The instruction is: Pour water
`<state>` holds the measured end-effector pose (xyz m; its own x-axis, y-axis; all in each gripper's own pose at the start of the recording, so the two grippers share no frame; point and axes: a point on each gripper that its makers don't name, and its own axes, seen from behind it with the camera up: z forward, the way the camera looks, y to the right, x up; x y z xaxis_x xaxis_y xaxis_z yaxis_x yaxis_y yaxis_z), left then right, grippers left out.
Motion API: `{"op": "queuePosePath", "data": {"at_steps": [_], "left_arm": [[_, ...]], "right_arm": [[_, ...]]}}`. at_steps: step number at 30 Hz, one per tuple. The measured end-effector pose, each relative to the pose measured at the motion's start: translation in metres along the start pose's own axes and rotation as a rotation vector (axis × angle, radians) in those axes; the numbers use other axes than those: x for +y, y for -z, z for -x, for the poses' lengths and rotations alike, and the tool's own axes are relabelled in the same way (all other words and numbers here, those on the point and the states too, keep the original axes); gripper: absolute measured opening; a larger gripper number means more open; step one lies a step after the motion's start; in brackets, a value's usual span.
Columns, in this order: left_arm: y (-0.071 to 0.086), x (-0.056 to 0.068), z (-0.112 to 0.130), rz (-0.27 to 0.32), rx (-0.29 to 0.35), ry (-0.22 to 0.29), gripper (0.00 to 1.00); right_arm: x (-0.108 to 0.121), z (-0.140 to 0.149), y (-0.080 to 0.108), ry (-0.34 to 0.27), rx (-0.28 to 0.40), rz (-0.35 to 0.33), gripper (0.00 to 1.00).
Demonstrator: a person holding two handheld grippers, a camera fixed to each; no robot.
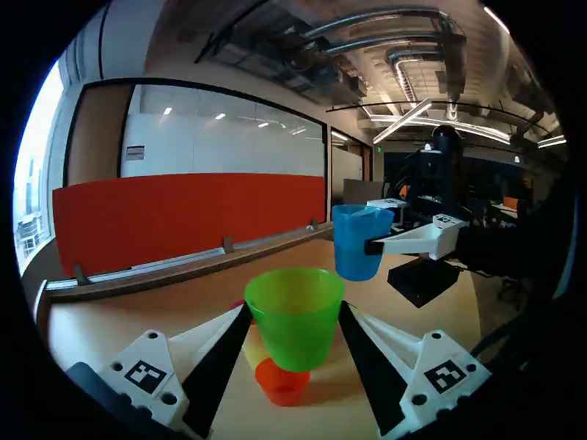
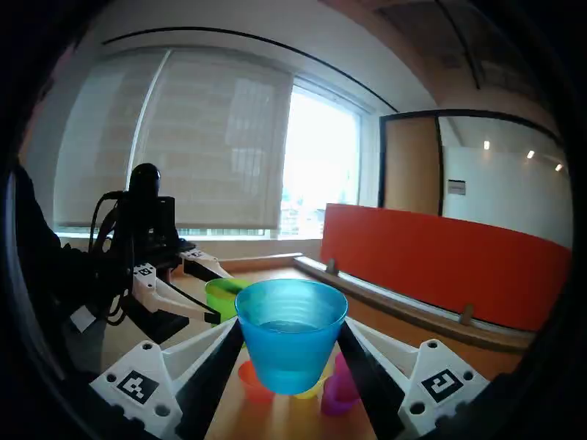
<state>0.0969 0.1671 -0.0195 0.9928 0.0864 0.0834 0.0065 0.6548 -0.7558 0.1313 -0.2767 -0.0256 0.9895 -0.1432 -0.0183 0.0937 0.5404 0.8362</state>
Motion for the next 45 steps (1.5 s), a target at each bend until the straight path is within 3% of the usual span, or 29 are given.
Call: {"op": "queuePosePath", "data": {"at_steps": [14,21,36,45], "left_arm": [[0.001,0.009,-0.004,0.018,0.057,0.027,0.85],[0.000,0.007,-0.002,0.004,0.066,0.019,0.85],[-0.003,0.016,0.004,0.021,0.071,0.010,0.85],[-0.005,0.017,0.005,0.033,0.068,0.004,0.85]], "right_arm": [[0.005,-0.010,-0.005,0.035,0.001,-0.009,0.88],[0.007,-0.013,-0.009,0.057,0.001,-0.016,0.88],[0.018,-0.032,-0.020,0.174,-0.002,-0.012,0.88],[0.019,-0.038,-0.030,0.282,-0.013,-0.029,0.88]]}}
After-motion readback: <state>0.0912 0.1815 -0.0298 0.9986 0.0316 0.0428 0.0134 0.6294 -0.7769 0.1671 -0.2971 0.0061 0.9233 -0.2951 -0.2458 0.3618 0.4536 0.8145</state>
